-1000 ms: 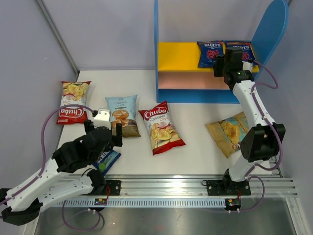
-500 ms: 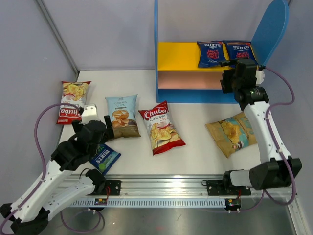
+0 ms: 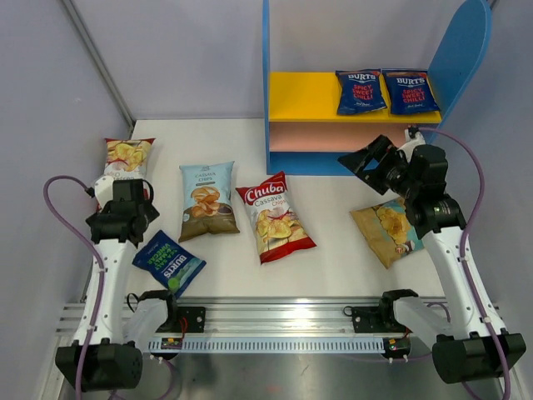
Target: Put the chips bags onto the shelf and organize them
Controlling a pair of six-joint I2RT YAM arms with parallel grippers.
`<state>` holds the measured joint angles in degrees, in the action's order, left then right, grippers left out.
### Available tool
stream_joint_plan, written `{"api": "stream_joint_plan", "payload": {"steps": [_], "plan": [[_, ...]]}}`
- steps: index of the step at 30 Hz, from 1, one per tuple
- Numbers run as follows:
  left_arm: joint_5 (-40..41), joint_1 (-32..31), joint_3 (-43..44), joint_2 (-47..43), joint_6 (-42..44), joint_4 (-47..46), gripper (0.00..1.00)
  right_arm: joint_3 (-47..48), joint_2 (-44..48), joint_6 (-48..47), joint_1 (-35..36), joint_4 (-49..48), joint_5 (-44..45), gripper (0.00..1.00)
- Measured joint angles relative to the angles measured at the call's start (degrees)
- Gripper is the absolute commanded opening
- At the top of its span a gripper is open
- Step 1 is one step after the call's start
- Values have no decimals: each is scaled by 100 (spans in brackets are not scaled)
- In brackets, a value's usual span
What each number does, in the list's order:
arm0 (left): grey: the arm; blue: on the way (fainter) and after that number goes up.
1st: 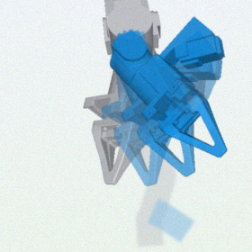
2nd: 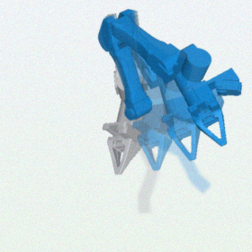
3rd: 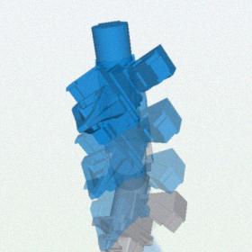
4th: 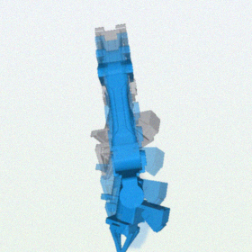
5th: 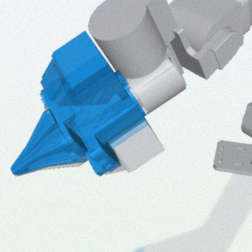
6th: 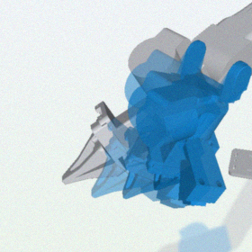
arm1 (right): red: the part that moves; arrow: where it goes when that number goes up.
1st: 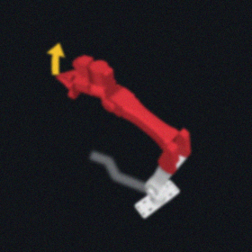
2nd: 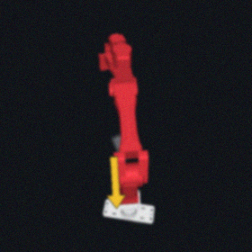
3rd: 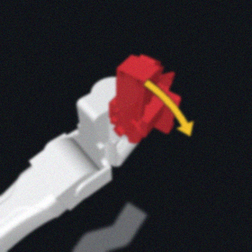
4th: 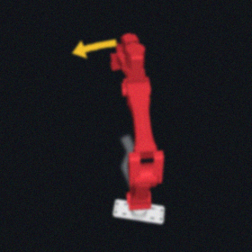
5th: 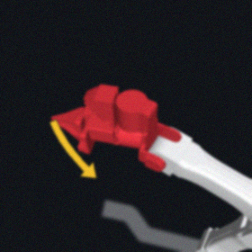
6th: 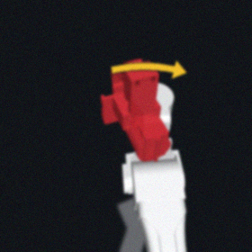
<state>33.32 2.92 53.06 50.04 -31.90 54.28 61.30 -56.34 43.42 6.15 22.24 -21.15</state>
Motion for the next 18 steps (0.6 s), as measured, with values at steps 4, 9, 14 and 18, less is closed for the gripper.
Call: {"api": "stream_joint_plan", "payload": {"steps": [4,9,14,18], "plan": [[-271,175,-50,505,-903,382,99,-310,258,-562,0,210,-262,99],[-411,350,-774,699,-1998,651,99,-402,345,-957,0,251,-581,99],[-527,442,-1517,487,-2726,776,99,-483,197,-1158,0,247,-861,100],[-612,442,-1810,317,-2959,546,99,-595,208,-1239,0,240,-977,100]]}}
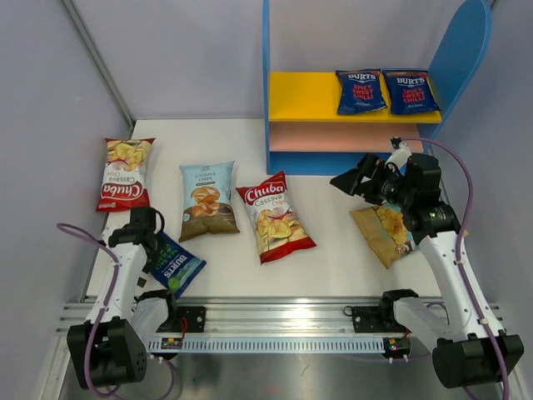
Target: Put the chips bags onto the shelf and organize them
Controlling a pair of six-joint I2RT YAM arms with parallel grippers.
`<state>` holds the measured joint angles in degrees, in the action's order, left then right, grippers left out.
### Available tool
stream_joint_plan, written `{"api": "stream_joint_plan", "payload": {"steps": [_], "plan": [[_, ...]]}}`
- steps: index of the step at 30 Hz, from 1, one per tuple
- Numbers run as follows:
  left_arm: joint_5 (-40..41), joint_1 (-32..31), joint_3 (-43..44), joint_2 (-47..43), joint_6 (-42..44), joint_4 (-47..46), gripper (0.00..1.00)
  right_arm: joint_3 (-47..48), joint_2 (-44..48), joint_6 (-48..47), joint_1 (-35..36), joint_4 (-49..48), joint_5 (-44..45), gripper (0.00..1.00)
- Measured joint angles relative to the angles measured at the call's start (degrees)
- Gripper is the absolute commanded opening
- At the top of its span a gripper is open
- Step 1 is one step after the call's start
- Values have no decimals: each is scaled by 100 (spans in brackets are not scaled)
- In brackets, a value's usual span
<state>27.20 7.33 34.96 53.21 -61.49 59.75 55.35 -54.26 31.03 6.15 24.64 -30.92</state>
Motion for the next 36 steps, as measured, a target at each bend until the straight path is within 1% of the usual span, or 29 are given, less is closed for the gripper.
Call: {"api": "stream_joint_plan", "payload": {"steps": [7,10,11,13,16,17,18,20,21,25,26,31,33,36], "plan": [[-501,4,-907,-114,-105,-911,99,-35,229,-39,0,-125,-177,99],[-645,4,-1086,-313,-90,-1228,99,-35,323,-42,0,-177,-188,99],[-691,7,-1121,-409,-48,-1346,97,-37,332,-42,0,-205,-201,99],[-793,15,-1215,-577,2,-1628,91,-37,330,-39,0,-249,-223,99],[-979,17,-1353,-730,55,-2092,64,-37,319,-37,0,-251,-247,99],[-1008,17,-1386,-728,52,-2190,58,-37,313,-37,0,-251,-262,99],[-1073,17,-1416,-730,57,-2273,38,-37,306,-35,0,-251,-269,99],[-1163,17,-1445,-737,42,-2350,28,-37,293,-26,0,-254,-273,99],[-1207,15,-1449,-743,48,-2343,16,-37,282,-17,0,-258,-278,99],[-1270,15,-1443,-957,-4,-2337,4,-120,223,72,0,-400,-323,99],[-1268,15,-1438,-1038,-11,-2312,3,-155,199,103,0,-435,-334,100],[-1156,15,-1193,-1464,-24,-1801,0,-420,61,330,0,-745,-577,99],[-1051,15,-973,-1676,-7,-1523,0,-623,33,557,0,-1062,-793,100],[-885,15,-507,-1932,87,-1145,0,-1093,-37,1126,20,-1858,-1176,99]]}}
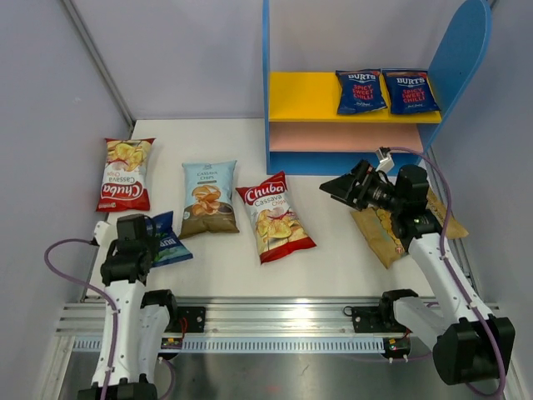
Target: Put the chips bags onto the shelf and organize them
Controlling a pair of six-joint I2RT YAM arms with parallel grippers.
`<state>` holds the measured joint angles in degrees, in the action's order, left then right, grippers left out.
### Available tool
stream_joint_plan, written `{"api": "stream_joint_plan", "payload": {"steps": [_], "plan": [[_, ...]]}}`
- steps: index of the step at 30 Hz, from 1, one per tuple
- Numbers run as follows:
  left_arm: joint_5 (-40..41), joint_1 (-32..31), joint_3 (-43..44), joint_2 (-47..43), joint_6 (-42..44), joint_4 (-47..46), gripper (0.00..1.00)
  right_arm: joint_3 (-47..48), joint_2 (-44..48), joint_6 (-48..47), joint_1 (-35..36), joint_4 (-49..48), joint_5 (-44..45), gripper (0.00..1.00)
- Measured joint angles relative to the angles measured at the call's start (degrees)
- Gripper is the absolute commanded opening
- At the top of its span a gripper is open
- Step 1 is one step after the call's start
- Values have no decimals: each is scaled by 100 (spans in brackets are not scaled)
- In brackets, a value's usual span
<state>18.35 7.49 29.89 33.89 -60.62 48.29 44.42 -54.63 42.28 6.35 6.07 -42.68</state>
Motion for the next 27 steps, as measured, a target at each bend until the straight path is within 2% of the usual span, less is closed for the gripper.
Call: {"api": "stream_joint_plan", "payload": {"steps": [4,9,12,18,22,27], "plan": [[83,0,719,-254,160,275,0,-564,-192,863,345,-1086,-138,99],[-116,2,1248,-704,428,140,0,-1005,-411,1722,1808,-2323,223,99],[-647,7,1259,-966,457,-186,0,-1272,-516,2063,2682,-3171,857,99],[-2079,7,1259,-975,151,-1099,1,-1381,-964,1873,4103,-4433,1982,98],[-2804,-20,1235,-949,-162,-1679,0,-1276,-1622,1676,4393,-5090,2232,98],[-3303,-168,1228,-990,-354,-2109,0,-715,-2437,1215,4774,-5204,2385,99]]}}
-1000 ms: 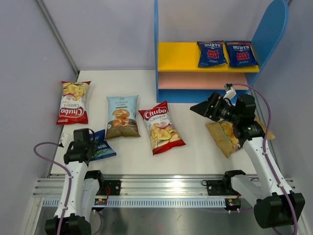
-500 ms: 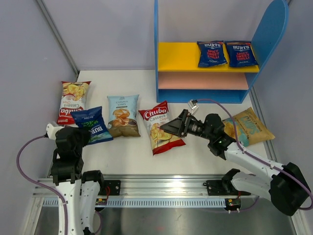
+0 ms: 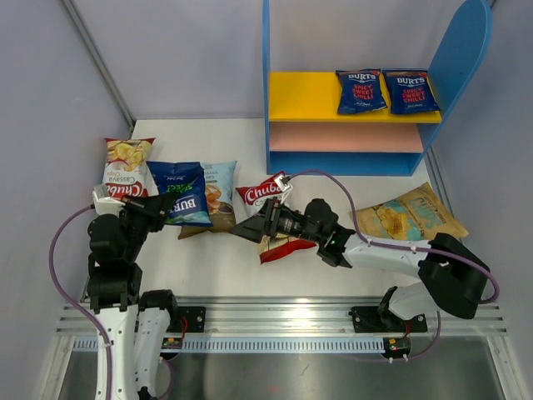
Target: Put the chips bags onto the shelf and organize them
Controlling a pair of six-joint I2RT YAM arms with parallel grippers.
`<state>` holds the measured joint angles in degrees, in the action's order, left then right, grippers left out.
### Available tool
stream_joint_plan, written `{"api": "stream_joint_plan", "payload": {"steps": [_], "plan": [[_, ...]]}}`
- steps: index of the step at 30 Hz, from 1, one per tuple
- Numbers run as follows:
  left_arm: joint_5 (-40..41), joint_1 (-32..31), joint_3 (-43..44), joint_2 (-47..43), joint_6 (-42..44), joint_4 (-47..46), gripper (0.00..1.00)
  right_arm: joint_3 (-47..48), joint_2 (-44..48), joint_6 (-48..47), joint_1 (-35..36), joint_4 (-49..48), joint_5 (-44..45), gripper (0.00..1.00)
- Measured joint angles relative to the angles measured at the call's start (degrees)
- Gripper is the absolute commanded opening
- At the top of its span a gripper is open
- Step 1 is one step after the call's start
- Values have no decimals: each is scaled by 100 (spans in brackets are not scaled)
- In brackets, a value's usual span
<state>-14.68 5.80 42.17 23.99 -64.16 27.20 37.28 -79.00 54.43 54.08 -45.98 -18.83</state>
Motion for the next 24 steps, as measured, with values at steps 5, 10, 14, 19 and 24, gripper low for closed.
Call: {"api": "stream_joint_plan", "payload": {"steps": [5,10,14,19,24], "plan": [[-278,-179,-2,7,-81,-240,0,837,-540,-437,297,31,-17,99],[-365,-581,-44,94,-136,-466,0,1633,-944,-745,345,238,-31,97],[-313,-1213,-57,282,-157,-584,0,2070,-1217,-911,345,439,-31,91],[59,-2000,-79,498,-166,-638,5,2162,-1303,-1108,350,640,-52,50],[131,-2129,-118,514,-98,-682,53,1797,-1097,-1263,361,616,-15,31]]}}
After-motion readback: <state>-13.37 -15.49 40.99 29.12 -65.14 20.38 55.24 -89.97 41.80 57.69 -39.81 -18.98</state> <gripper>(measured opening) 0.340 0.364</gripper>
